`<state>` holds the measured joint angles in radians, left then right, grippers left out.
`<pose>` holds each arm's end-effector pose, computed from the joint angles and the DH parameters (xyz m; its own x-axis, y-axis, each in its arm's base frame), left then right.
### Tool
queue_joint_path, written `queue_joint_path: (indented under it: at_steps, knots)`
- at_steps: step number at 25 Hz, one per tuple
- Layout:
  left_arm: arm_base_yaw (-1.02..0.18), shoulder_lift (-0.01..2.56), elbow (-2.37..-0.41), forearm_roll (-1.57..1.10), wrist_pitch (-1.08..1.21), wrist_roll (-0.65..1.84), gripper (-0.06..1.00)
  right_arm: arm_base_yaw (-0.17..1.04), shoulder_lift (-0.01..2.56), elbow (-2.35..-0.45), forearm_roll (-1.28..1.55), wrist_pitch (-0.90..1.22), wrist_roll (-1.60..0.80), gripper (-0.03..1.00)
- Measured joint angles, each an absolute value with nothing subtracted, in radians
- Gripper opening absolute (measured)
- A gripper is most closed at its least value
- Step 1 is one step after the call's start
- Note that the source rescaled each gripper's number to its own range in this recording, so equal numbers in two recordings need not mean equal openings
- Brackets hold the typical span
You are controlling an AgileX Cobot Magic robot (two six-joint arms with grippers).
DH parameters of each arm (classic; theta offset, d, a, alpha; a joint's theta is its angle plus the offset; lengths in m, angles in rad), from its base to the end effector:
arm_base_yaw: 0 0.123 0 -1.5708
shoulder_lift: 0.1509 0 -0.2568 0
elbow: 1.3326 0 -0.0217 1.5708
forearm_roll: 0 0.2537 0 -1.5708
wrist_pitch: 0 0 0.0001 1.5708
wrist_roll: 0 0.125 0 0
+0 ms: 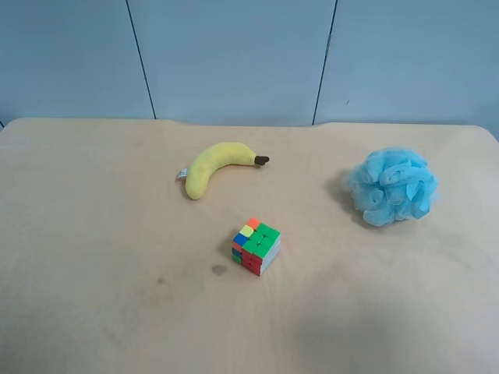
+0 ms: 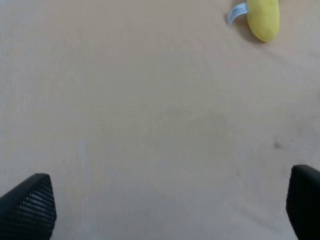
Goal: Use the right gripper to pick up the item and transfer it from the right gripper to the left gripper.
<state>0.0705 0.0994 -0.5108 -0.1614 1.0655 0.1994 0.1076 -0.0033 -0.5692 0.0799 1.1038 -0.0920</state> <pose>0.0694 -0.0127 0.2611 -0.5211 0.0828 -0.8494 0.1126 0.9933 0.0277 0.0445 0.0138 0.2799 -0.4157 -0.1010 -0.9039 -0.1947 0.9807 -0.0201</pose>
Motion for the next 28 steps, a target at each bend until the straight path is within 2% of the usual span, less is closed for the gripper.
queue_joint_path:
  at_steps: [28]
  knots:
    - [0.07, 0.099, -0.511, -0.161, 1.065, 0.199, 0.88, 0.108, -0.003, -0.569, 0.114, 1.103, -0.073, 1.0]
